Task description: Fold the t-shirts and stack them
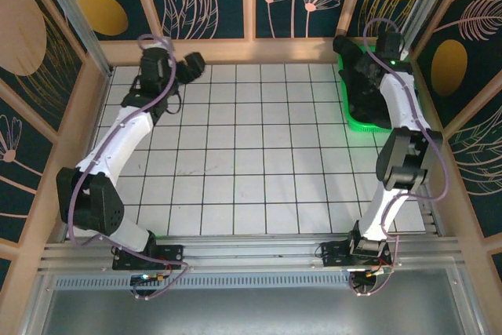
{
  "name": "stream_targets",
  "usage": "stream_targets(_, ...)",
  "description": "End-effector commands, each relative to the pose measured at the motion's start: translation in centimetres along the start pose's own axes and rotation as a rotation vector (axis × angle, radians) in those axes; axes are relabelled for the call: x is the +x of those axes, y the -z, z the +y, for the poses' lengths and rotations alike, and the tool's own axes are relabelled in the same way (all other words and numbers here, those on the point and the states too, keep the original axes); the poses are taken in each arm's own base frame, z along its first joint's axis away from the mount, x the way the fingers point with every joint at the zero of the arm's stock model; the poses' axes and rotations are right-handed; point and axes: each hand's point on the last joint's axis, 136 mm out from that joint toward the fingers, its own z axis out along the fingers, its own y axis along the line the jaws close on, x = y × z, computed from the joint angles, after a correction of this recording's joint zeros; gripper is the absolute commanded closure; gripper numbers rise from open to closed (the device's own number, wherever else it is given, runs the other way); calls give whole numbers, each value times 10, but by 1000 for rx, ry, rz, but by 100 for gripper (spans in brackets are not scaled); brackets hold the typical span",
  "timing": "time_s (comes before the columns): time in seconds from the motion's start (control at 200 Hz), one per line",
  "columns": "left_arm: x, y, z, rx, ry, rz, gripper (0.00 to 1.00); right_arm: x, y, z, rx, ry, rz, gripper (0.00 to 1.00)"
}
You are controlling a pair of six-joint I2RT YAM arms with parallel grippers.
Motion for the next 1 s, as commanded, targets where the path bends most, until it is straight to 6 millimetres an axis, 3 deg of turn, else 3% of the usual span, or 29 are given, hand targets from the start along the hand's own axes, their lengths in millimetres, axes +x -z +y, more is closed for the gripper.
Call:
stream_targets(0.0,29,13,-41,102,-42,118,25,31,-4,-24,112,-6,156,17)
stream_targets(0.08,51,16,-50,124,-40,169,31,48,-10,-31,161,-16,223,20)
stream_targets(0.21,74,25,-55,126,-48,211,32,58,0,-39,188,-21,255,20)
stream_targets(0.4,89,35,-52,114,-84,243,32,74,12,-42,149,59,290,18)
stream_targets(0.545,95,38,-48,114,-96,258,33,98,-1,-48,154,104,355,18)
stream_targets(0.676,95,37,-51,123,-98,266,34,106,-13,-54,193,98,369,25)
stream_targets(0.776,90,38,-54,129,-96,256,36,98,-16,-54,202,87,326,40)
stream_targets(0.951,83,40,-62,147,-94,250,46,73,-16,-43,177,70,238,93)
stream_targets(0.996,80,41,-64,150,-97,248,48,59,-8,-37,155,57,190,100)
